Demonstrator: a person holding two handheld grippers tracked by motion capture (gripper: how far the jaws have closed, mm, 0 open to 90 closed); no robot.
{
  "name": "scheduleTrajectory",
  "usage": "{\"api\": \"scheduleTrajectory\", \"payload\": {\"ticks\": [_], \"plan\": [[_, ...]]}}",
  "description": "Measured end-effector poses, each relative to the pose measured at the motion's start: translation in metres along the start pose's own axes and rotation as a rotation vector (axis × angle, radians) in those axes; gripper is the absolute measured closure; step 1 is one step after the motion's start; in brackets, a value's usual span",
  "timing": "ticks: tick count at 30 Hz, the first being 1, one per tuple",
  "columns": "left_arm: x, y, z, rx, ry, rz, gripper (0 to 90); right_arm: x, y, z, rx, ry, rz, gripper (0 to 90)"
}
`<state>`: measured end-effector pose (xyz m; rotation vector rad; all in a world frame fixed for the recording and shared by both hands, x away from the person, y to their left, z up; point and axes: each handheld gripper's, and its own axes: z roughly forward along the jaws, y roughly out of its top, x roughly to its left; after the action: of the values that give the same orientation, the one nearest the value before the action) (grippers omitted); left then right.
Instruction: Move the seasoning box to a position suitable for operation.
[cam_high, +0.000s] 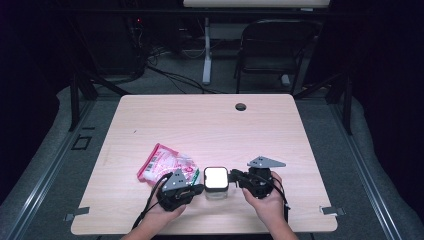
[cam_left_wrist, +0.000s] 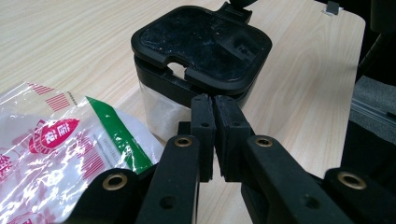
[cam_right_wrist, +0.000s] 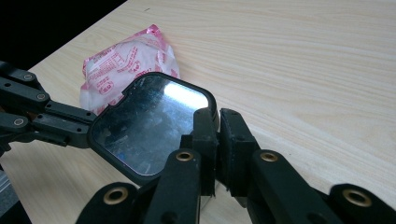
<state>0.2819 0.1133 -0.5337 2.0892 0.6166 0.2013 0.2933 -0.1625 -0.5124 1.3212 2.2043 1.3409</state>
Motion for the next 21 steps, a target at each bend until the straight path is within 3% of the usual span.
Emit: {"api": "scheduleTrajectory", "payload": {"ticks": [6,14,20,21], "plan": [[0.0,0.003,-0.001,-0.013,0.001,0.0,86.3,0.003,-0.001,-0.001,0.002,0.003,-0.054,69.7],[0.0,0.009,-0.001,-0.033,-0.003,-0.003,86.2,0.009,-0.006,-0.01,-0.015,0.006,-0.081,63.3],[-0.002,0.014,-0.001,-0.04,0.002,0.014,85.8,0.021,-0.017,-0.02,-0.044,-0.004,-0.165,56.7],[-0.003,0.017,0.0,-0.041,0.0,0.015,85.8,0.025,-0.017,-0.02,-0.047,-0.006,-0.211,54.0]]}}
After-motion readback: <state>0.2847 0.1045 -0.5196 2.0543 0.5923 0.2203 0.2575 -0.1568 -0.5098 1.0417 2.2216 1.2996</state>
